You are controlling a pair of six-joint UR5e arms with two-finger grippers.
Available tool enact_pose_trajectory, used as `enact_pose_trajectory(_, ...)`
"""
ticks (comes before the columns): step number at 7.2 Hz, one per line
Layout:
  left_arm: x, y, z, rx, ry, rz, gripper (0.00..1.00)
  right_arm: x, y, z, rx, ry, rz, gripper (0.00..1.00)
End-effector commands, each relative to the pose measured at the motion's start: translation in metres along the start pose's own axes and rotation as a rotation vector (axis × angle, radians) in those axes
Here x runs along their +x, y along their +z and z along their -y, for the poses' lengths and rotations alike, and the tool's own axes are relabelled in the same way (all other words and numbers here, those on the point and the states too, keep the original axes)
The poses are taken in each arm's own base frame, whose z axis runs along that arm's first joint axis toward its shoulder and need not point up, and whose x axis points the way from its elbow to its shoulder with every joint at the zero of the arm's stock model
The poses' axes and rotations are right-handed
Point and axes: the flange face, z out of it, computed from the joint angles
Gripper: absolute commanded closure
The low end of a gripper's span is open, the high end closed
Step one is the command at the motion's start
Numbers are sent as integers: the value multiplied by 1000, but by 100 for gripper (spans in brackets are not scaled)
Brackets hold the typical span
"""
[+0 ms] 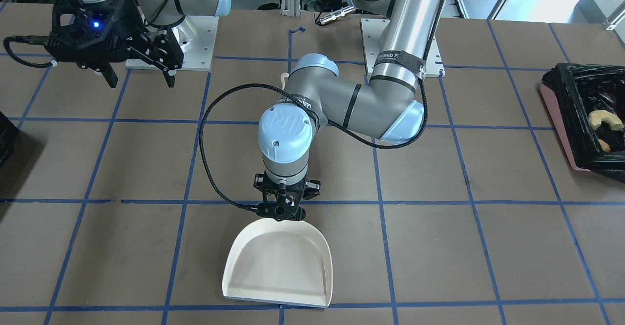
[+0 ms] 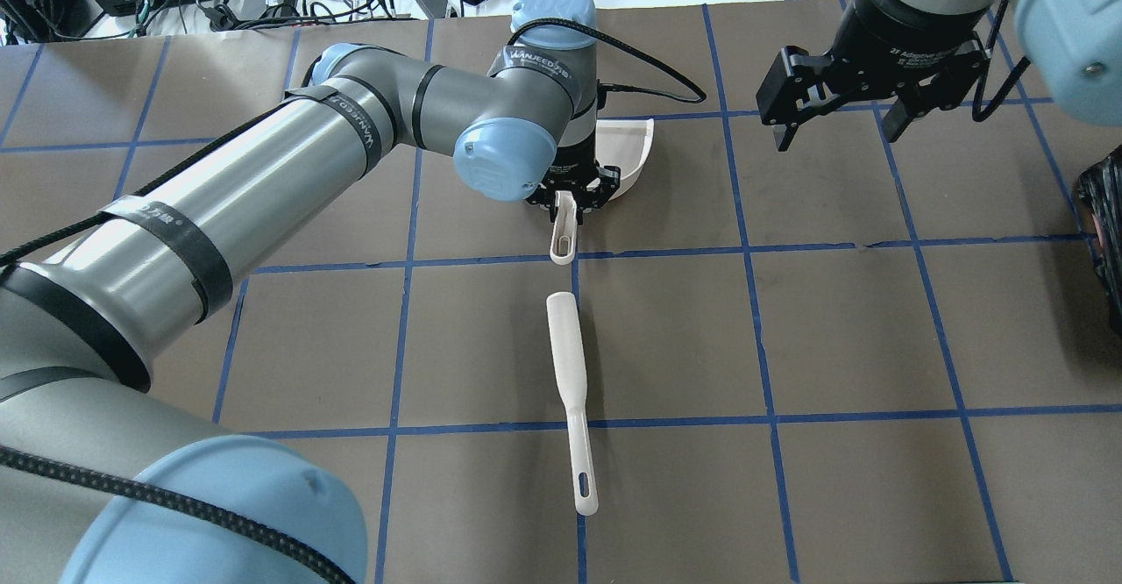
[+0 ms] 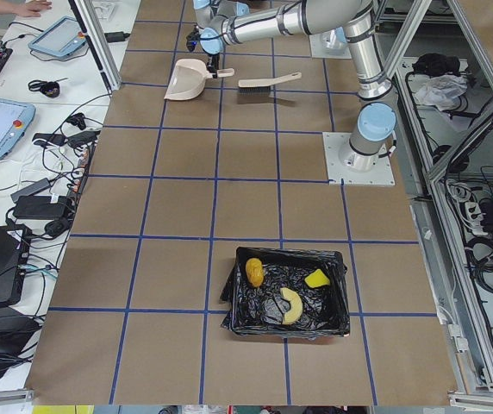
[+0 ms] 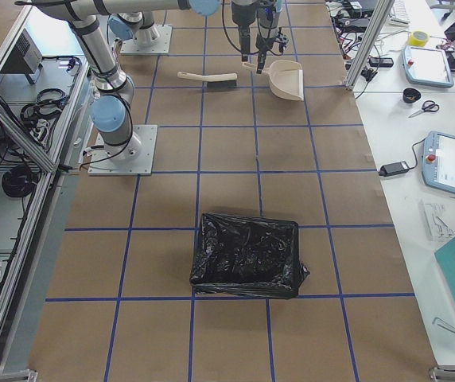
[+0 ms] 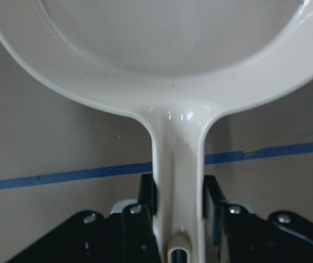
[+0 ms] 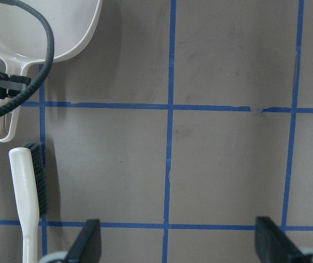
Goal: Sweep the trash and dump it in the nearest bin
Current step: 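Lower dustpan onto table beyond the brush and open left gripper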
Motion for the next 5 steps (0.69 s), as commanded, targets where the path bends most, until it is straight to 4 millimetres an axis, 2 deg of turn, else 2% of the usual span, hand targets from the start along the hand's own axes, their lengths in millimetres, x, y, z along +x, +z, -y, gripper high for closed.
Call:
enact_pose_trajectory(1,1,6,-4,-13,-31,0,100,0,0,0,0,0,0,0)
enact_pose_trajectory(4,4,8,-6,-15,-45,0,100,0,0,0,-1,1,0,0)
enact_pose_trajectory(5,3,10,-7,-17,-45,2,91,0,0,0,-1,1,2,0)
